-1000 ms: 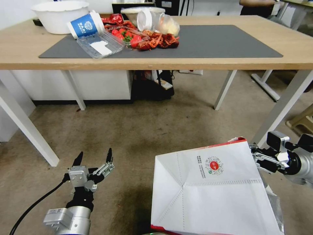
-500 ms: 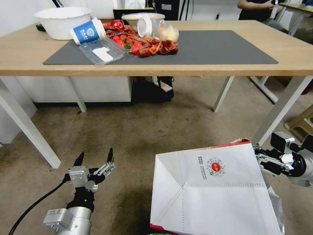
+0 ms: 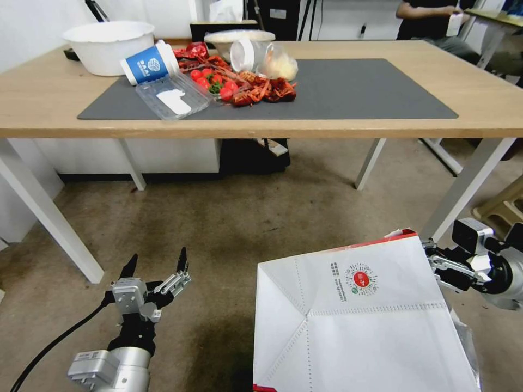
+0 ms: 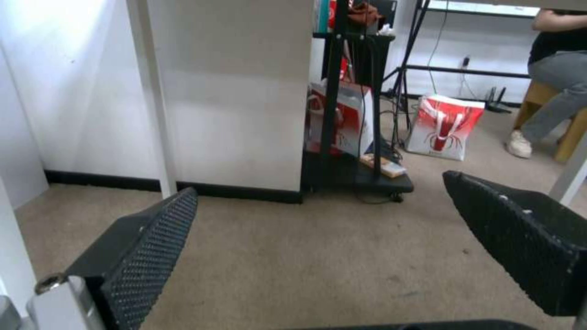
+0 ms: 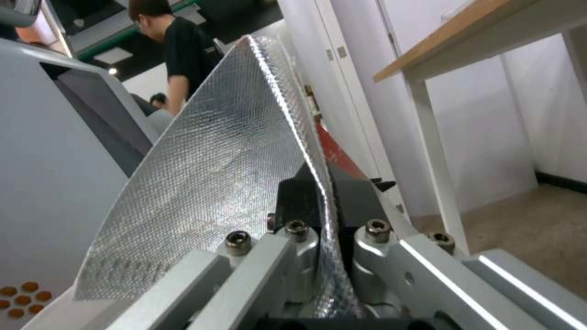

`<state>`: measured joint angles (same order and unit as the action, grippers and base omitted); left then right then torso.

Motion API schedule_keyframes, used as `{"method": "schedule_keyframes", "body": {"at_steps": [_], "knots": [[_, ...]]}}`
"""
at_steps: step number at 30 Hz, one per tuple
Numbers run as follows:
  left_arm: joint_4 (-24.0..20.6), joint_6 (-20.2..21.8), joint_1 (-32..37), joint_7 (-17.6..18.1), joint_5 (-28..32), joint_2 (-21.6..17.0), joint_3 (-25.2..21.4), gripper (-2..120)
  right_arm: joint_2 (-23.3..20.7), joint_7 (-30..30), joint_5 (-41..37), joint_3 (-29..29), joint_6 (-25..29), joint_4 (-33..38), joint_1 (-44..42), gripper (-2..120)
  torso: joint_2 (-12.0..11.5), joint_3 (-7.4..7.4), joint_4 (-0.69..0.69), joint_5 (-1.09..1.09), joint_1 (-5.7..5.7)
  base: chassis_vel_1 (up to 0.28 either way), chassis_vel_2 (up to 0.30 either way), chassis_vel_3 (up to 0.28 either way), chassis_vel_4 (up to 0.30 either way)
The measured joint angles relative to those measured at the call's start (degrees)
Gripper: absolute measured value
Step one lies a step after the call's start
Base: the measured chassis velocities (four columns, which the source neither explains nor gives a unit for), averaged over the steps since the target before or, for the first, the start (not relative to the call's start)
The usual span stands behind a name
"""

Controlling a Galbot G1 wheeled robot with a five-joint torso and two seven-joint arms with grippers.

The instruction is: Pick up the food delivery bag from the floor and place it on the table.

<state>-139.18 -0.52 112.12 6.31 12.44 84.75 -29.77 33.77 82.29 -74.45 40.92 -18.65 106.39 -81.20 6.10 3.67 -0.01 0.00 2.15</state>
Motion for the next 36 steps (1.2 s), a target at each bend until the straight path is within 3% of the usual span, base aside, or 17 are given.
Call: {"method": "schedule_keyframes", "body": {"at_steps": [17,36], "knots": [[-0.9,0.3,0.9,0.5,-0.8,-0.2,-0.1,100,-0.2,-0.9,-0.6,0.0,0.4,0.3,0.2,0,5.5,4.75,0.0,0.0,0.93,0.0,0.0,0.0,0.0],[-0.9,0.3,1.0,0.2,-0.9,-0.3,-0.1,100,-0.3,-1.1,-0.8,0.6,0.5,0.5,0.2,0,7.8,6.51,0.0,0.0,1.44,0.0,0.0,0.0,0.0]]}}
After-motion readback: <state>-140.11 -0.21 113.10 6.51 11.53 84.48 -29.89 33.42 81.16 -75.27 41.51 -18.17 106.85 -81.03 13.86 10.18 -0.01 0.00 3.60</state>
